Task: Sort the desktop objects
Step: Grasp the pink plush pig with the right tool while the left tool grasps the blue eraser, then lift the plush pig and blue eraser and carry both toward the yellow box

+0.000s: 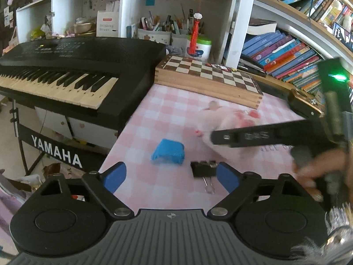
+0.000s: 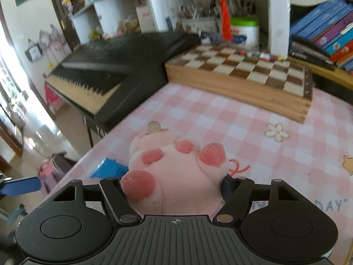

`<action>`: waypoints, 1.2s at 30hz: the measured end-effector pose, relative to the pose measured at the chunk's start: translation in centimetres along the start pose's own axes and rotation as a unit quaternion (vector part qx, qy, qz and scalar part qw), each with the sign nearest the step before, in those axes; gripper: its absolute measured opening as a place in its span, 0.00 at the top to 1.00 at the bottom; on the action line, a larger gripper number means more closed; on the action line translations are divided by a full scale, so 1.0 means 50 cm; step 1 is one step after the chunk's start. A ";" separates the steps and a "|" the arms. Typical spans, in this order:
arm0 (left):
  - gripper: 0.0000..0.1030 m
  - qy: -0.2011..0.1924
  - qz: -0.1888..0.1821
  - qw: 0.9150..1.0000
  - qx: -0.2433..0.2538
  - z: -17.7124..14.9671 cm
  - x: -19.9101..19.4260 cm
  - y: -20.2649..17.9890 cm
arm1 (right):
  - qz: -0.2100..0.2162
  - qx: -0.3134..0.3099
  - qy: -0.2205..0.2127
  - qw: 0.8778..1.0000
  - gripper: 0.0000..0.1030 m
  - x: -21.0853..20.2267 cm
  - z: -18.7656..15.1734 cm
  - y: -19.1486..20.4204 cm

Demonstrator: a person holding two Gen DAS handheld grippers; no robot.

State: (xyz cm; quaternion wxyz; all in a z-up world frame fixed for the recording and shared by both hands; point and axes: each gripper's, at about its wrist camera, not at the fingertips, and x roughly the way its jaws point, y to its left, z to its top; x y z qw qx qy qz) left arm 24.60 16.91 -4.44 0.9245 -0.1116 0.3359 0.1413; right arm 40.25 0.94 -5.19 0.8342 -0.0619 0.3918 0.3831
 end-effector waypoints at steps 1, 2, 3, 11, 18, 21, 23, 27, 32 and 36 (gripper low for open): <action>0.16 0.000 0.002 1.000 0.002 0.005 0.011 0.000 | -0.002 0.003 -0.006 1.000 0.28 -0.010 0.000 -0.002; 0.18 0.000 0.003 1.000 0.003 0.010 0.021 0.001 | -0.004 0.006 -0.010 1.000 0.28 -0.018 0.000 -0.004; 0.19 0.001 0.003 1.000 0.005 0.015 0.033 0.001 | -0.005 0.008 -0.014 1.000 0.28 -0.025 -0.001 -0.005; 0.25 0.026 0.009 0.999 0.033 0.036 0.134 -0.011 | -0.005 0.024 -0.029 0.999 0.28 -0.060 -0.003 -0.006; 0.51 0.045 0.015 0.998 0.046 0.028 0.178 -0.016 | -0.011 0.036 -0.034 0.999 0.28 -0.084 -0.012 -0.006; 0.61 0.040 0.013 0.998 0.051 0.026 0.173 -0.017 | -0.014 0.041 -0.036 0.998 0.28 -0.091 -0.018 -0.006; 0.63 0.031 0.006 0.998 0.053 0.025 0.161 -0.018 | -0.017 0.040 -0.037 0.998 0.28 -0.098 -0.021 -0.002; 0.63 0.011 -0.011 0.999 0.049 0.032 0.122 -0.017 | -0.027 0.037 -0.044 0.998 0.28 -0.111 -0.027 0.008; 0.63 -0.014 -0.037 0.998 0.039 0.040 0.057 -0.008 | -0.037 0.046 -0.050 0.997 0.28 -0.131 -0.037 0.020; 0.63 -0.028 -0.057 0.998 0.027 0.036 0.007 -0.001 | -0.044 0.071 -0.059 0.995 0.28 -0.157 -0.047 0.027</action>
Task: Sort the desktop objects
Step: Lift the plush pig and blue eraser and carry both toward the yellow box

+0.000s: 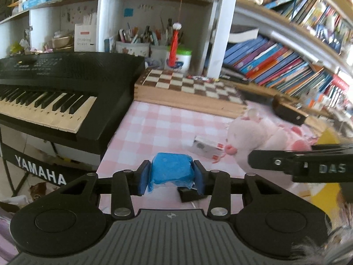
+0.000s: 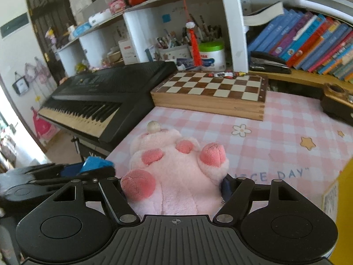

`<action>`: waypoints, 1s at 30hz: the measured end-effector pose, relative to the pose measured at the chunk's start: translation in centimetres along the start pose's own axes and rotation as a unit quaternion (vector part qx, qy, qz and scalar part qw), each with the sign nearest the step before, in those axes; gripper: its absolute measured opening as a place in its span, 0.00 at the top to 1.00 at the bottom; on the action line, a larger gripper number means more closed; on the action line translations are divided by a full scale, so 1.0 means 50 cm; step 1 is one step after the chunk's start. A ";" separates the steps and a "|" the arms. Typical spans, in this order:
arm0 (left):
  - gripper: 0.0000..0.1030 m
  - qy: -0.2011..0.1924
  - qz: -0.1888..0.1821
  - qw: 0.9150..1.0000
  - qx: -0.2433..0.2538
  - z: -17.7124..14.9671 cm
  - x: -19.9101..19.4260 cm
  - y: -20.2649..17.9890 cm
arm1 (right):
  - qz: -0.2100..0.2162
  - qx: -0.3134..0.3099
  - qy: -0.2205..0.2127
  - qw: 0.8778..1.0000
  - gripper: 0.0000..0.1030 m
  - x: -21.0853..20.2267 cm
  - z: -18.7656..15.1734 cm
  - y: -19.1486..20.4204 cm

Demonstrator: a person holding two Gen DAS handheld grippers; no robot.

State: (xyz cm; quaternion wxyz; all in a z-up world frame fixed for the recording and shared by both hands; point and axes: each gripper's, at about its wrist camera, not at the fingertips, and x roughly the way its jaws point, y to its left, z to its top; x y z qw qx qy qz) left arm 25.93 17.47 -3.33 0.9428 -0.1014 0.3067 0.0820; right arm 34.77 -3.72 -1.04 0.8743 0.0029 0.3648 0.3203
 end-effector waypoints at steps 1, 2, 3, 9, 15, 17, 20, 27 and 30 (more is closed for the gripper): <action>0.63 -0.003 -0.005 1.000 -0.004 -0.001 -0.013 0.001 | -0.003 0.004 -0.005 1.000 0.28 -0.010 -0.002 0.001; 0.63 -0.005 -0.011 1.000 -0.009 -0.003 -0.026 0.002 | -0.006 0.006 -0.009 1.000 0.28 -0.018 -0.003 0.002; 0.63 -0.006 -0.017 1.000 -0.012 -0.004 -0.035 0.003 | -0.008 0.008 -0.013 1.000 0.28 -0.026 -0.004 0.003; 0.63 -0.018 -0.049 0.998 -0.029 -0.013 -0.100 0.001 | -0.024 0.003 -0.029 0.999 0.28 -0.083 -0.026 0.009; 0.63 -0.015 -0.085 0.996 -0.032 -0.030 -0.145 -0.011 | -0.044 0.001 -0.032 0.999 0.28 -0.142 -0.068 0.020; 0.63 -0.014 -0.098 0.995 -0.031 -0.036 -0.161 -0.016 | -0.050 0.006 -0.036 0.998 0.28 -0.168 -0.082 0.025; 0.63 -0.015 -0.115 0.993 -0.031 -0.043 -0.184 -0.023 | -0.054 0.014 -0.036 0.998 0.28 -0.202 -0.102 0.032; 0.63 -0.011 -0.152 0.988 -0.020 -0.065 -0.233 -0.034 | -0.066 0.032 -0.032 0.997 0.28 -0.262 -0.153 0.059; 0.63 -0.008 -0.160 0.987 -0.015 -0.078 -0.255 -0.033 | -0.069 0.041 -0.029 0.996 0.28 -0.280 -0.175 0.075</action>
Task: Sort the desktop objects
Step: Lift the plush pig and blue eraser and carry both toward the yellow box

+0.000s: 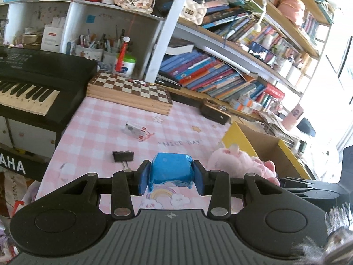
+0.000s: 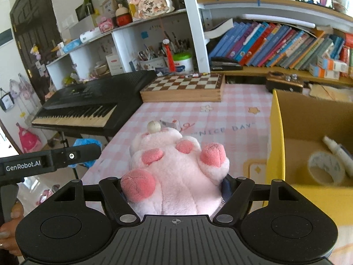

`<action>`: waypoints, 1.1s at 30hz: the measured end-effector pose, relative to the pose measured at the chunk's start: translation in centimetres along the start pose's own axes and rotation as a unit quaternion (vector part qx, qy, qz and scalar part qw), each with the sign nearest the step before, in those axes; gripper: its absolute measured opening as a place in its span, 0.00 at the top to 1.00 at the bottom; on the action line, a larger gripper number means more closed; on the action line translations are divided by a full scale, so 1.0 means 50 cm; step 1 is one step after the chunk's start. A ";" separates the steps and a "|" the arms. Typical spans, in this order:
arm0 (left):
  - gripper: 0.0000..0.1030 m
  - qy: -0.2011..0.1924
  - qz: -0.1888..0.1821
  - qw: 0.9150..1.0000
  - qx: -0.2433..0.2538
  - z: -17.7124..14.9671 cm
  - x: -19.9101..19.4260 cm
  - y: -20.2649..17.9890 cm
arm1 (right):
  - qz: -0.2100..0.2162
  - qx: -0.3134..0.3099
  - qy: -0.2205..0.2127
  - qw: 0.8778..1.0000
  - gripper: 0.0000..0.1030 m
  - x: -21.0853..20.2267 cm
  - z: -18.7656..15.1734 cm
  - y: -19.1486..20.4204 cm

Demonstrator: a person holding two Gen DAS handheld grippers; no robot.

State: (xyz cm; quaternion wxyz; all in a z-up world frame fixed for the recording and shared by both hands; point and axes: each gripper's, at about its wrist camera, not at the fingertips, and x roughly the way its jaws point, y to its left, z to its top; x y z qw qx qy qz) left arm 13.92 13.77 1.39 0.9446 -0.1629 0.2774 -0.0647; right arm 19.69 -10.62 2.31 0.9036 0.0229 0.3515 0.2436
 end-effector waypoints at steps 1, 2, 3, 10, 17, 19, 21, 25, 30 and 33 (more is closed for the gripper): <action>0.63 0.002 -0.002 1.000 0.001 -0.005 -0.007 0.000 | 0.000 0.002 0.000 1.000 0.28 -0.006 -0.006 0.004; 0.63 0.004 -0.005 1.000 0.001 -0.010 -0.015 -0.001 | 0.000 0.004 0.001 1.000 0.28 -0.013 -0.013 0.008; 0.63 0.006 -0.008 1.000 0.001 -0.016 -0.023 -0.001 | 0.000 0.006 0.002 1.000 0.28 -0.018 -0.020 0.013; 0.63 0.019 -0.018 1.000 0.003 -0.056 -0.080 0.005 | -0.003 0.013 0.009 1.000 0.28 -0.057 -0.071 0.053; 0.63 0.027 -0.027 0.999 0.011 -0.089 -0.134 0.009 | -0.004 0.016 0.010 1.000 0.28 -0.097 -0.117 0.095; 0.63 0.028 -0.030 0.999 0.015 -0.097 -0.147 0.008 | -0.007 0.019 0.009 1.000 0.28 -0.107 -0.128 0.102; 0.63 0.028 -0.033 0.999 0.024 -0.105 -0.160 0.005 | -0.010 0.023 0.008 1.000 0.28 -0.118 -0.141 0.109; 0.64 0.029 -0.042 0.998 0.042 -0.119 -0.182 -0.003 | -0.016 0.031 0.010 0.999 0.28 -0.136 -0.166 0.120; 0.64 0.035 -0.049 0.997 0.049 -0.137 -0.200 -0.005 | -0.021 0.047 0.012 0.999 0.28 -0.153 -0.191 0.127; 0.64 0.039 -0.055 0.996 0.056 -0.148 -0.207 -0.010 | -0.026 0.060 0.018 0.998 0.28 -0.161 -0.209 0.126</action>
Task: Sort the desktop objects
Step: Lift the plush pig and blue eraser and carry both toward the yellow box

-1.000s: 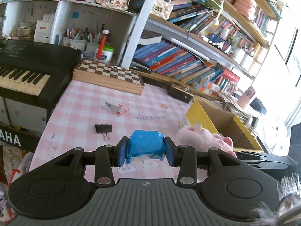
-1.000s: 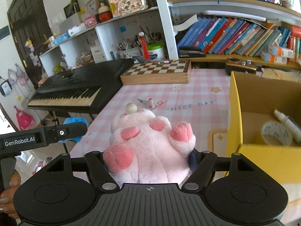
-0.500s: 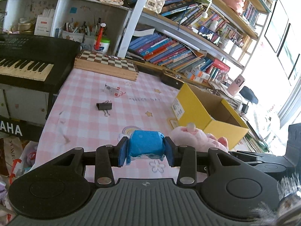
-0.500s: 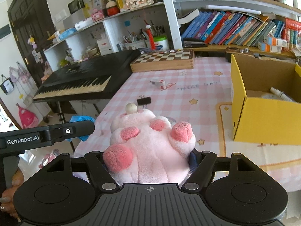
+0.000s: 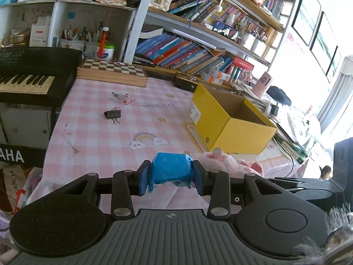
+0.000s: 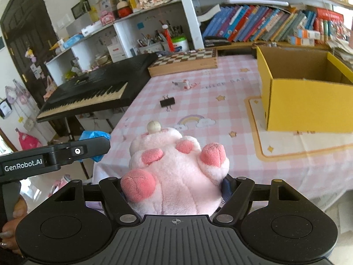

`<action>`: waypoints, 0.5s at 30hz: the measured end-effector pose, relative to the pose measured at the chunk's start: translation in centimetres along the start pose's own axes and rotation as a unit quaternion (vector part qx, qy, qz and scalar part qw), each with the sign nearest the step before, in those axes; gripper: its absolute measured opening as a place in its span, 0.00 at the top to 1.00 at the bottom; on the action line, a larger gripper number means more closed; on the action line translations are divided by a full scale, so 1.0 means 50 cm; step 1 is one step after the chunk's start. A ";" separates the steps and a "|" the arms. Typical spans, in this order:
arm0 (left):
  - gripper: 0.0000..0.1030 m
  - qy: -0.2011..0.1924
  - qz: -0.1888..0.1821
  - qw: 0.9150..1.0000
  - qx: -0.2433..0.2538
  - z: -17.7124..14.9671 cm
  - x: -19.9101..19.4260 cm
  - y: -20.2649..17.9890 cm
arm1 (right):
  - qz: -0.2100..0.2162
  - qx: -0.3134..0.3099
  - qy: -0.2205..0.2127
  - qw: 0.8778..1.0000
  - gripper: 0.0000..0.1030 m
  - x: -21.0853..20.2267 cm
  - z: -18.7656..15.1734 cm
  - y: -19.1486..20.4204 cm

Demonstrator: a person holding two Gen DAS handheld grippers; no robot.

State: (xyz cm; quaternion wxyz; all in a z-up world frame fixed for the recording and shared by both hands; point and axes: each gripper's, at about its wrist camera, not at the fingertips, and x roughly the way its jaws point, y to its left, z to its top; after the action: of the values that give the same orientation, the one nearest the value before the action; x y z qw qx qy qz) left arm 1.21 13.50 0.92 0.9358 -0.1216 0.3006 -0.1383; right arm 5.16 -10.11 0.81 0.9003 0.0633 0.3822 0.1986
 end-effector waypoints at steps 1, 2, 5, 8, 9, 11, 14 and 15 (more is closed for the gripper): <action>0.64 0.002 -0.004 1.000 0.002 -0.003 0.000 -0.004 | -0.003 0.003 0.001 1.000 0.28 -0.004 -0.005 -0.003; 0.64 0.005 -0.009 1.000 0.005 -0.006 0.001 -0.008 | -0.006 0.006 0.000 1.000 0.28 -0.008 -0.010 -0.004; 0.64 0.014 -0.024 1.000 0.013 -0.013 0.007 -0.022 | -0.020 0.018 -0.002 1.000 0.28 -0.024 -0.024 -0.013; 0.64 0.023 -0.042 0.999 0.024 -0.018 0.016 -0.040 | -0.035 0.033 -0.006 0.999 0.28 -0.042 -0.037 -0.029; 0.64 0.026 -0.048 0.998 0.027 -0.019 0.021 -0.048 | -0.040 0.037 -0.007 0.998 0.28 -0.046 -0.041 -0.034; 0.64 0.032 -0.059 0.997 0.033 -0.021 0.031 -0.060 | -0.052 0.047 -0.010 0.997 0.28 -0.058 -0.050 -0.044; 0.64 0.040 -0.079 0.995 0.048 -0.023 0.047 -0.085 | -0.072 0.064 -0.015 0.995 0.28 -0.077 -0.062 -0.062; 0.64 0.043 -0.088 0.994 0.053 -0.024 0.052 -0.094 | -0.079 0.070 -0.017 0.994 0.28 -0.084 -0.066 -0.069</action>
State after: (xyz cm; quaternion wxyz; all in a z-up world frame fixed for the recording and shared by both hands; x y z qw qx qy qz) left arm 1.67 8.06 0.05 0.9116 -0.0914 0.3205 -0.2408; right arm 1.20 -15.10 0.37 0.9129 0.0997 0.3834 0.0985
